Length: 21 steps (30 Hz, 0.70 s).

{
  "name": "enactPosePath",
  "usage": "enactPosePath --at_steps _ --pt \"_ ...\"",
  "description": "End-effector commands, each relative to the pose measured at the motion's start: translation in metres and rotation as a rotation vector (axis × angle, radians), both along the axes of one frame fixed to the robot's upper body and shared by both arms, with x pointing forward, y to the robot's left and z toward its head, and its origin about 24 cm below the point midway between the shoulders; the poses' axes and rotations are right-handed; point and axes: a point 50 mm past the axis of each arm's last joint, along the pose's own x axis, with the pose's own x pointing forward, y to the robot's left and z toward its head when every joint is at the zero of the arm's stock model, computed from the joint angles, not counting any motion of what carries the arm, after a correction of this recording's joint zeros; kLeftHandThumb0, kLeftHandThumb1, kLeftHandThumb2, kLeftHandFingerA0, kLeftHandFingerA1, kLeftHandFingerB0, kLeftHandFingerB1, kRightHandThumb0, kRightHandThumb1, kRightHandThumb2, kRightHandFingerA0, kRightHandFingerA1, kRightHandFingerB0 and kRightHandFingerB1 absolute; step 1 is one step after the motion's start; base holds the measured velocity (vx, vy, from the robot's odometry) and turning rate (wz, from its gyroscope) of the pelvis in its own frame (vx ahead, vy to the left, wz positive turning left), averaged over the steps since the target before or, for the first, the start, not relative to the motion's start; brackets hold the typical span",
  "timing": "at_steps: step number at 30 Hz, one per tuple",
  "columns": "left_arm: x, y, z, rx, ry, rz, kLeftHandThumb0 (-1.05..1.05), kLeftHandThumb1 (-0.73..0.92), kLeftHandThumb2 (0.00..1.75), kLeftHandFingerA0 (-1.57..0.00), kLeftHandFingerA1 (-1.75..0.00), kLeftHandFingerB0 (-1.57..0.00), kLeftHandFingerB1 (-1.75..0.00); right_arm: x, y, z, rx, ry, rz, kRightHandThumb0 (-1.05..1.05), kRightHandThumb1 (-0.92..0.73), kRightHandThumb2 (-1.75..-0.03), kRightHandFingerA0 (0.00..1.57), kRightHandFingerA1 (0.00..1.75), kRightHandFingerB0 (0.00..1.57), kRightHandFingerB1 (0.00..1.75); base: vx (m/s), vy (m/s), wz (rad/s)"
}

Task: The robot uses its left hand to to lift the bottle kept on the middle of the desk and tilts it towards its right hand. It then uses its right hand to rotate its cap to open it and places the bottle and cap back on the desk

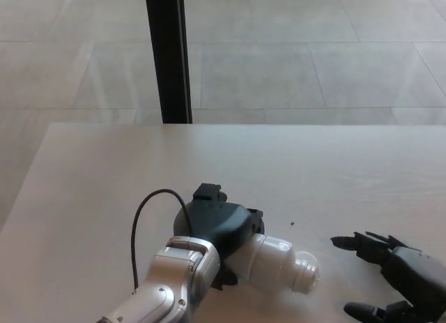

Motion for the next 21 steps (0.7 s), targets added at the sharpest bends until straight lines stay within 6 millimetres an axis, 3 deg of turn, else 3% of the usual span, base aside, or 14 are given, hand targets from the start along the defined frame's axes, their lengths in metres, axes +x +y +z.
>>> enactPosePath --at_steps 1,3,4,5,6,7,8,10,11,15,18,21 --pt "0.004 0.030 -0.009 0.418 0.356 0.148 -0.49 0.50 0.55 -0.46 -0.61 -0.49 -0.49 0.000 -0.027 -0.008 -0.297 0.138 -0.043 -0.75 -0.53 -0.81 0.00 0.12 0.14 0.43 0.00 0.000 0.00" --pt "0.003 0.031 -0.007 0.422 0.364 0.145 -0.52 0.49 0.55 -0.40 -0.68 -0.40 -0.45 0.000 -0.027 -0.007 -0.288 0.126 -0.044 -0.74 -0.52 -0.81 0.00 0.13 0.14 0.43 0.00 0.000 0.00" --pt "0.002 0.031 -0.007 0.416 0.387 0.160 -0.56 0.36 0.78 -0.30 -0.63 -0.24 -0.49 0.000 -0.028 -0.007 -0.282 0.118 -0.045 -0.72 -0.52 -0.81 0.00 0.13 0.14 0.44 0.00 0.000 0.00" --pt "0.002 0.032 -0.007 0.411 0.418 0.166 -0.35 0.24 0.86 -0.06 -0.55 0.00 -0.49 0.000 -0.029 -0.006 -0.261 0.091 -0.048 -0.67 -0.51 -0.84 0.00 0.22 0.15 0.46 0.00 0.000 0.00" --pt "0.002 0.033 -0.007 0.412 0.431 0.166 -0.35 0.24 0.86 -0.06 -0.55 0.00 -0.49 0.000 -0.029 -0.006 -0.257 0.092 -0.052 -0.67 -0.51 -0.84 0.00 0.22 0.15 0.46 0.00 0.000 0.00" --pt "0.003 0.033 -0.007 0.412 0.444 0.168 -0.65 0.38 0.78 -0.02 -0.34 -0.04 -0.29 0.000 -0.029 -0.006 -0.256 0.092 -0.053 -0.63 -0.52 -0.86 0.00 0.25 0.14 0.47 0.00 0.000 0.00" --pt "0.005 0.036 -0.005 0.377 0.487 0.173 -0.71 0.39 0.82 0.00 -0.24 0.00 -0.10 0.000 -0.030 -0.003 -0.252 0.082 -0.060 -0.68 -0.50 -0.83 0.00 0.18 0.13 0.45 0.00 0.000 0.00" --pt "0.007 0.039 -0.001 0.349 0.523 0.182 -0.75 0.40 0.86 0.00 -0.21 0.00 -0.06 0.001 -0.031 -0.001 -0.248 0.070 -0.068 -0.69 -0.50 -0.83 0.00 0.19 0.13 0.46 0.00 0.000 0.00" --pt "0.010 0.042 0.005 0.293 0.559 0.168 -0.95 0.49 0.56 0.00 0.00 0.00 0.00 0.001 -0.032 0.000 -0.242 0.056 -0.077 -0.65 -0.50 -0.84 0.00 0.21 0.14 0.47 0.00 0.000 0.00" --pt "0.012 0.054 0.022 0.160 0.582 0.078 -1.05 0.55 0.60 0.00 0.00 0.00 0.00 0.000 -0.037 0.005 -0.234 0.019 -0.100 -0.63 -0.48 -0.85 0.00 0.24 0.15 0.49 0.00 0.000 0.00" --pt "0.012 0.068 0.031 0.023 0.604 0.055 -1.05 0.55 0.61 0.00 0.00 0.00 0.00 0.000 -0.042 0.008 -0.222 0.009 -0.117 -0.73 -0.48 -0.80 0.00 0.12 0.14 0.45 0.00 0.000 0.00" --pt "0.013 0.076 0.036 -0.053 0.592 0.067 -1.05 0.57 0.62 0.00 0.00 0.00 0.00 0.000 -0.045 0.011 -0.208 0.005 -0.128 -0.75 -0.49 -0.80 0.00 0.11 0.14 0.43 0.00 0.000 0.00"
